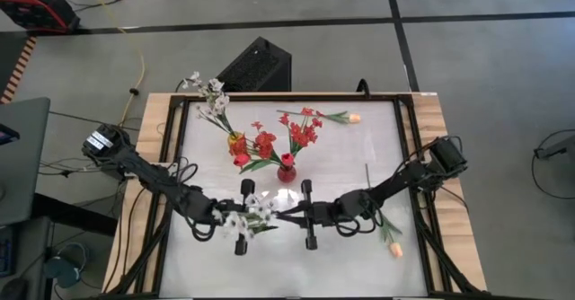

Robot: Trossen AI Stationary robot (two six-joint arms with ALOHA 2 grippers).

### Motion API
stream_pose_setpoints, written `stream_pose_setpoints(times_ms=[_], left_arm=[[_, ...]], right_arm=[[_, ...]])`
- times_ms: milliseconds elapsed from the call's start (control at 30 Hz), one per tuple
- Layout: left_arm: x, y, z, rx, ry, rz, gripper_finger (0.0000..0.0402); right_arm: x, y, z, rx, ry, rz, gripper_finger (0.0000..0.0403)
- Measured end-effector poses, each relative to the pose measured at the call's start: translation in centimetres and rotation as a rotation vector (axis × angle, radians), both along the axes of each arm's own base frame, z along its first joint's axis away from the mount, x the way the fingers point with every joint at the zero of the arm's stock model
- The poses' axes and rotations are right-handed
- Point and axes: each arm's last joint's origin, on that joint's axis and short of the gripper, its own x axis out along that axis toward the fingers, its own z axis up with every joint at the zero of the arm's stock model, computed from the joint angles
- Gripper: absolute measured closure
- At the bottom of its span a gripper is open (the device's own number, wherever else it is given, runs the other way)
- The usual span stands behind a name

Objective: Sort flowers into vase by color
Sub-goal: Put the white flowers into the yellow vase

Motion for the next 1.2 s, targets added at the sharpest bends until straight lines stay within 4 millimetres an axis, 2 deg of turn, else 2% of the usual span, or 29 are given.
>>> stream_pose_setpoints(times_ms=[167,267,400,533,933,1067,1200], left_arm=[[0.2,0.4,0.3,-0.02,-0.029,-0.003,0.0242],[0.3,0.5,0.3,-0.038,-0.027,-0.001,0.026],[0.3,0.6,0.3,-0.054,-0.031,-0.002,0.0312],[0.2,0.6,0.4,-0.085,-0.033,-0.006,0.0387],[-0.1,0.8,0.9,-0.135,-0.026,0.012,0.04],[-1.1,1.5,1.9,-0.147,-0.005,0.036,0.0401],[-2.7,2.6,3.2,-0.149,0.045,0.09,0.0401]], right_arm=[[0.0,0.0,-0.1,-0.002,0.012,-0.017,0.0366],[0.0,0.0,-0.1,0.0,0.008,-0.017,0.0366],[0.0,-0.2,0.0,0.002,0.001,-0.021,0.0366],[0.0,-0.2,0.1,-0.017,-0.009,-0.024,0.0365],[0.0,-0.2,0.2,-0.002,-0.017,-0.017,0.02],[0.0,-0.2,0.2,-0.009,-0.015,-0.017,0.0174],[-0.1,-0.1,0.3,-0.027,0.01,-0.016,0.017]])
